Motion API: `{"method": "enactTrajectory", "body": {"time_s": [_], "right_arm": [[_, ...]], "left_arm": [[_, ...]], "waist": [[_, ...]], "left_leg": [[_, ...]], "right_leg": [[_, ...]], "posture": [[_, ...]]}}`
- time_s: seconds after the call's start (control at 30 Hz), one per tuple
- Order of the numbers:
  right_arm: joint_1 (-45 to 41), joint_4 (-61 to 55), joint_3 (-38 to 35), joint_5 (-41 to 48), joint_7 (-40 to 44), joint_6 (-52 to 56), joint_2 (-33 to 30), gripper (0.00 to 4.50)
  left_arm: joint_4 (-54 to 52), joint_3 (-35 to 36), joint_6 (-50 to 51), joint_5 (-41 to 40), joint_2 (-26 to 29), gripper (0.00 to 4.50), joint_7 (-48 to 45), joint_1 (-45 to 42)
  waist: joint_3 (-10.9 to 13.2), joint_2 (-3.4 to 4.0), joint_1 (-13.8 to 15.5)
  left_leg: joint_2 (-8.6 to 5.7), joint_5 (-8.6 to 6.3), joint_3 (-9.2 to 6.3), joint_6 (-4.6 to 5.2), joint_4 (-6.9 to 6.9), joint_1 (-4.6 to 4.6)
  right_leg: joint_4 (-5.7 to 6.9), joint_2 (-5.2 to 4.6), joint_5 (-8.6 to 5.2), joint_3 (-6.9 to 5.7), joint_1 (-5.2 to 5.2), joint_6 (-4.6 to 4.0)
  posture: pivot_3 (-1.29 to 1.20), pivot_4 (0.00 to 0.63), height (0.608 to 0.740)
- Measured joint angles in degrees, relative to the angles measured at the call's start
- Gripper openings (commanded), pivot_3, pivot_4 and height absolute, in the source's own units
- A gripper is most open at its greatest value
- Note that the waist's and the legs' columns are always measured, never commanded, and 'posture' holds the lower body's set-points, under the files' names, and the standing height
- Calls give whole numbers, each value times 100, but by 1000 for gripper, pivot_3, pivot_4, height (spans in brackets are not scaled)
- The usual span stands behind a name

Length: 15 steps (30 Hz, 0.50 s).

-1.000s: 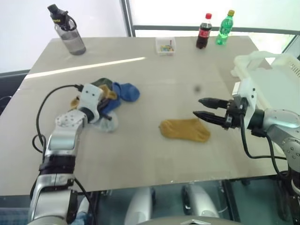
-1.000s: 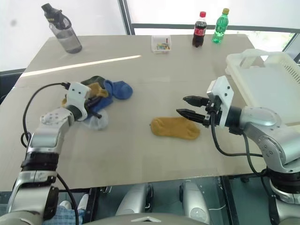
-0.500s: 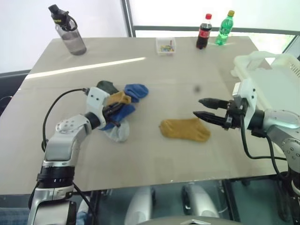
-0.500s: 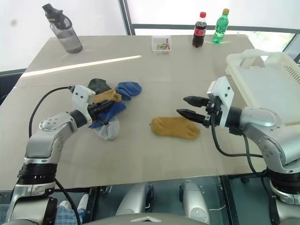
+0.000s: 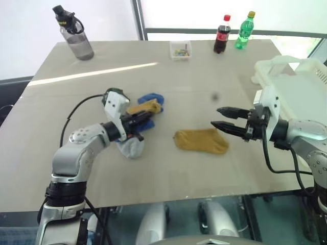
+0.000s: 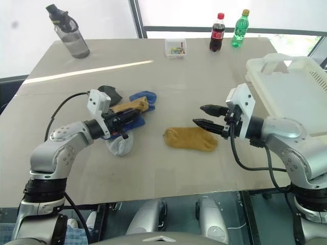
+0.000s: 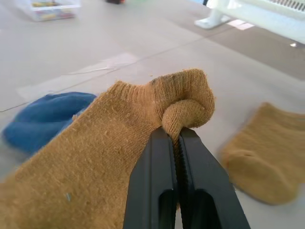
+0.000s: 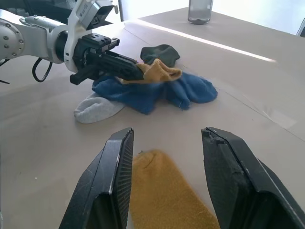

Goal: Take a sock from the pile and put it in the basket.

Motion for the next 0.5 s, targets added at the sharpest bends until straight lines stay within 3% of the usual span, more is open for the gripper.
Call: {"method": "enactTrajectory", "body": {"time_s": [0.3,0.5], "right_arm": [[11,4,-13,-4,-82,-10,0,2304],[23,4,-17,-3,-117,-12,0,2304]], "left_arm": [[299,-619,13,357,-490,55,367,-508],[776,-1155,-1,757,-1206,55,698,-973]], "waist": [[0,0,14],[0,-1,25]], "left_leg": [[-3,0,0,0,1,-2],[-5,0,-2,0,3,-5]], "right_leg": [[-2,0,0,2,0,0],[-3,1,0,1,1,1]], "posture": [[0,150,740],[0,150,740]]}}
